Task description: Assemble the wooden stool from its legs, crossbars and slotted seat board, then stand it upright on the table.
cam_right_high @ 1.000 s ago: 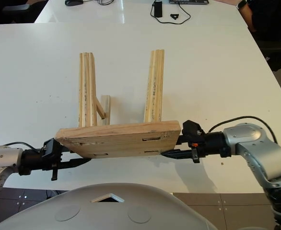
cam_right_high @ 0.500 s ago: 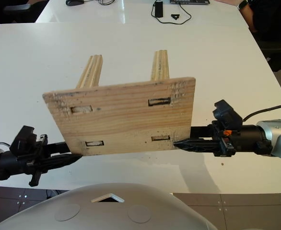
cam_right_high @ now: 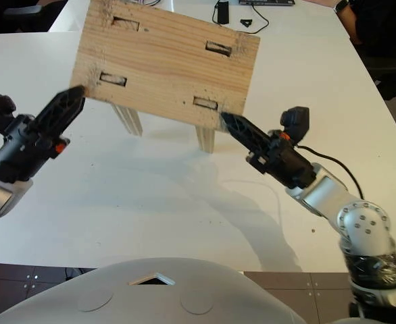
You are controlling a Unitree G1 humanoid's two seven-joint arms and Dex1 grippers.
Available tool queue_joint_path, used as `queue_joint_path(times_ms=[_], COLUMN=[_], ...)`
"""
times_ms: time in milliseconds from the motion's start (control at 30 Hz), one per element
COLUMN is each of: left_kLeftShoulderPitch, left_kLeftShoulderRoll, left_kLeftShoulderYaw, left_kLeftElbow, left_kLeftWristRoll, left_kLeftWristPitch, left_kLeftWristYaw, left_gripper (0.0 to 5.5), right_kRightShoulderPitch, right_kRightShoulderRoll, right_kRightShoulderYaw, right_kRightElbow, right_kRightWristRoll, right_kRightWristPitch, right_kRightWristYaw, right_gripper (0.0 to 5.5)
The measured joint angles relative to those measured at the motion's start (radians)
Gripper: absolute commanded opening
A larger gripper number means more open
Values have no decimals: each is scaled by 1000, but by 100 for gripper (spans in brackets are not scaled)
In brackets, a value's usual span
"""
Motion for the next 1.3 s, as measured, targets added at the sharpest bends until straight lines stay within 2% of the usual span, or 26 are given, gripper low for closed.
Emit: queue_joint_path(times_ms=[200, 367, 600, 700, 767, 933, 967, 1167, 1300], left_kLeftShoulderPitch=[-180, -343, -486, -503, -520, -533, -533, -505, -378], left_kLeftShoulderRoll=[-124, -191, -247, -261, -251, -270, -276, -279, -229], left_kLeftShoulderYaw=[-41, -107, -148, -153, -167, -129, -122, -39, 39], left_kLeftElbow=[1, 39, 236, 266, 272, 309, 315, 316, 231], left_kLeftWristRoll=[-68, -49, 62, 114, 231, 355, 365, 442, 595], left_kLeftWristPitch=[-49, -17, 101, 144, 205, 265, 272, 335, 333], left_kLeftWristYaw=[383, 574, 607, 570, 549, 479, 464, 353, 259], left_gripper=[152, 152, 154, 231, 268, 356, 373, 373, 373], right_kRightShoulderPitch=[-291, -533, -601, -610, -626, -640, -640, -656, -659], right_kRightShoulderRoll=[298, 418, 439, 417, 400, 377, 383, 424, 433], right_kRightShoulderYaw=[-18, -121, -133, -130, -121, -114, -120, -203, -277], right_kRightElbow=[31, 164, 363, 385, 393, 399, 403, 402, 372], right_kRightWristRoll=[36, 33, -8, -52, -104, -243, -256, -285, -277], right_kRightWristPitch=[-96, -134, -120, -96, -69, -14, -14, -28, -38], right_kRightWristYaw=[-560, -882, -932, -896, -879, -850, -839, -760, -709], right_gripper=[150, 150, 150, 150, 202, 287, 289, 289, 289])
